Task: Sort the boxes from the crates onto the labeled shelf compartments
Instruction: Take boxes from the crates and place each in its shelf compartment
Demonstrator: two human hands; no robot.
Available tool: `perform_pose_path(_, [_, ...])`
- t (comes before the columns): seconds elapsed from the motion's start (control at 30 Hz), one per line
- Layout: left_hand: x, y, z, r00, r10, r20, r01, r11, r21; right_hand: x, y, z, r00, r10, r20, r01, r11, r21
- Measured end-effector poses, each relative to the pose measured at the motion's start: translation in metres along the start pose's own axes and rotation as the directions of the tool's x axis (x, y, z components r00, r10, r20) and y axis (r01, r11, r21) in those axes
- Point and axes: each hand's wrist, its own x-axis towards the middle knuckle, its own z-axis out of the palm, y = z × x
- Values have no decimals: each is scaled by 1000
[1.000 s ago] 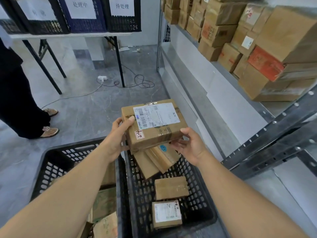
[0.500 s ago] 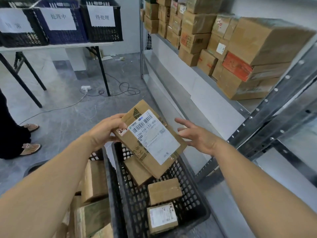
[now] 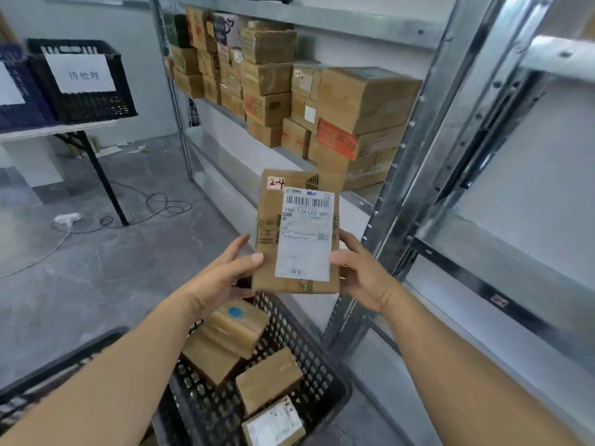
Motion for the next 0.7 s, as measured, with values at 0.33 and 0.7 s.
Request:
perform_pose_path(0.33, [33, 17, 113, 962, 137, 237, -131, 991, -41, -101, -20, -69, 960, -193, -205, 161, 973, -164])
perform_pose_path(0.7, [2, 3, 288, 886, 118, 448, -113, 993, -39, -271, -13, -139, 802, -320, -504, 180, 934, -308])
